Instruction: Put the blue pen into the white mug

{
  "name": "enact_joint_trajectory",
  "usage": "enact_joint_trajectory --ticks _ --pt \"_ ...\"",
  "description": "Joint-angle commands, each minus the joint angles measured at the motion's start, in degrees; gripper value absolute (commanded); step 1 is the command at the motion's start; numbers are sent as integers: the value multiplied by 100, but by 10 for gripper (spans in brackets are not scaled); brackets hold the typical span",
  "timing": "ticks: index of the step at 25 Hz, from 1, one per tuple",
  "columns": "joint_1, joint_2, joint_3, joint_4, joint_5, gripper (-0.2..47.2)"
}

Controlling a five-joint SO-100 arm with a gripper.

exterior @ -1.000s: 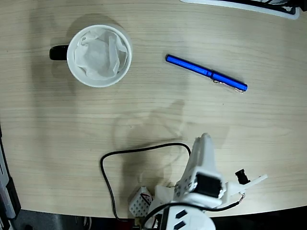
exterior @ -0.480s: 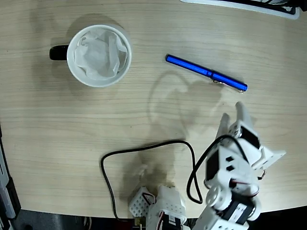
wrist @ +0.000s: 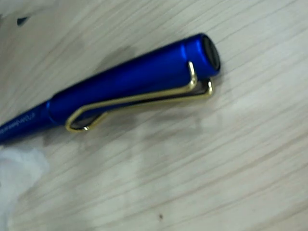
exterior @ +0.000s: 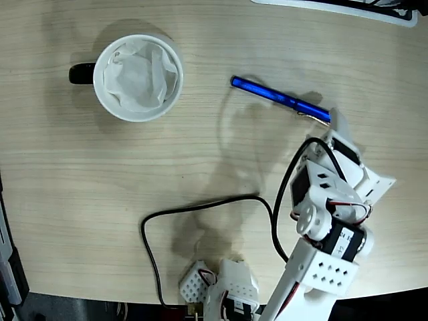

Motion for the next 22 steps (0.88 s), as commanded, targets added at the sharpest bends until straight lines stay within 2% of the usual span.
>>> enact_joint_trajectory --ticks 1,22 --pt "0 -44 -325 35 0 211" --pt "343 -1362 -1345 -185 0 200"
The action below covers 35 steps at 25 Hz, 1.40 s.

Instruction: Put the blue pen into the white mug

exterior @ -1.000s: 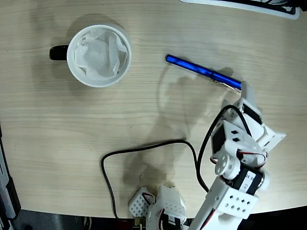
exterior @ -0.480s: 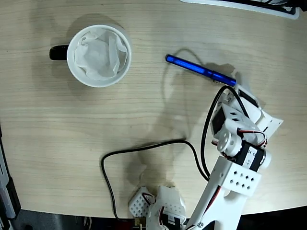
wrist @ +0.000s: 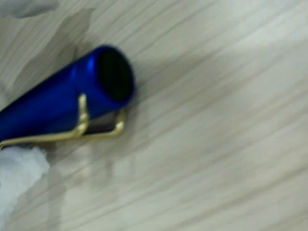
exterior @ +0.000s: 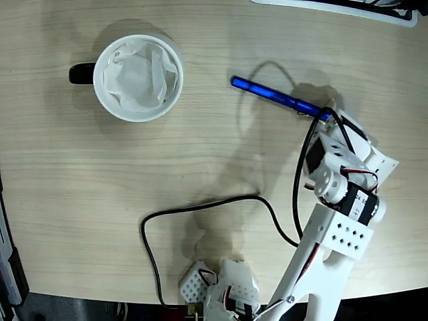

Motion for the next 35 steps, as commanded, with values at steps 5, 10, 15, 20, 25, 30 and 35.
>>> enact_joint_trajectory --ticks 5,10,15,20,25,30,35 --pt "185 -70 -237 -255 79 188" --pt "229 -141 -237 -475 79 140" --pt "229 -176 -237 -492 79 119" --pt "229 -202 -193 -492 79 1" --pt "229 -202 -176 -492 79 1" --pt "237 -26 -176 -457 79 1" --pt "211 439 -176 -457 185 1"
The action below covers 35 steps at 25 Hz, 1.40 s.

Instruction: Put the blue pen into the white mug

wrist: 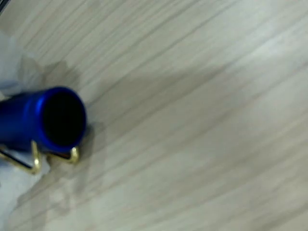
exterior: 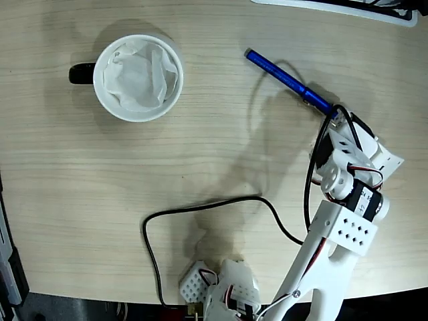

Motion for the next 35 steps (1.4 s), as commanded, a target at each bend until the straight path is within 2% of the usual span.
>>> enact_joint_trajectory --ticks 1,7,14,21,25,31,35 --pt "70 747 -114 44 167 1" --pt "53 1222 105 9 404 1" --pt "-18 2443 1433 -879 202 1" --pt "-44 4307 2909 -2092 -1160 1" --pt "9 5502 3779 -3208 -2083 1" --pt "0 6776 4096 -4254 -3182 1" --pt "-246 7286 4263 -4992 -3955 1"
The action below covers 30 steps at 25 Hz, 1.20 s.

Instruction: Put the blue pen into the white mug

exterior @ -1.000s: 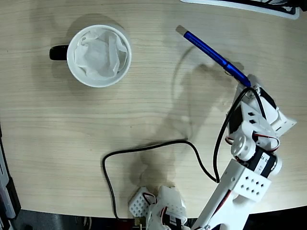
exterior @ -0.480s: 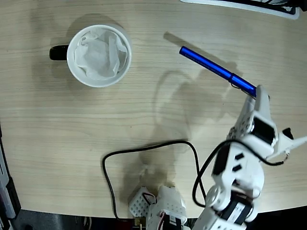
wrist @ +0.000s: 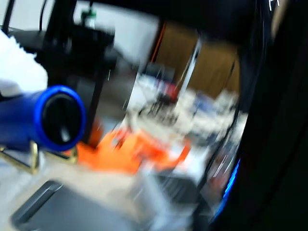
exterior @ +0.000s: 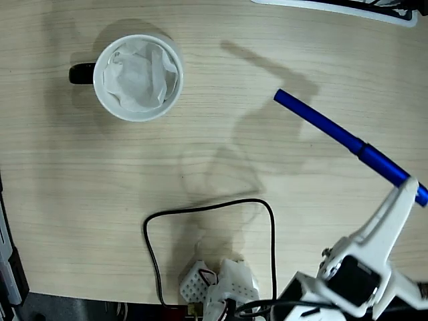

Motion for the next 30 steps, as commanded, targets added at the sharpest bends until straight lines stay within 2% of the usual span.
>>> enact_joint_trajectory --ticks 1,4,12,16,22,30 --pt "-220 615 149 -527 -694 1" --pt "-721 949 606 -1204 -1406 1" --pt "-2461 1670 1441 -1819 -3094 1" --pt "-3120 1811 1617 -1898 -3779 1" --pt "-3551 1670 2118 -2593 -4667 1" --pt "-3683 167 2030 -3850 -5300 1"
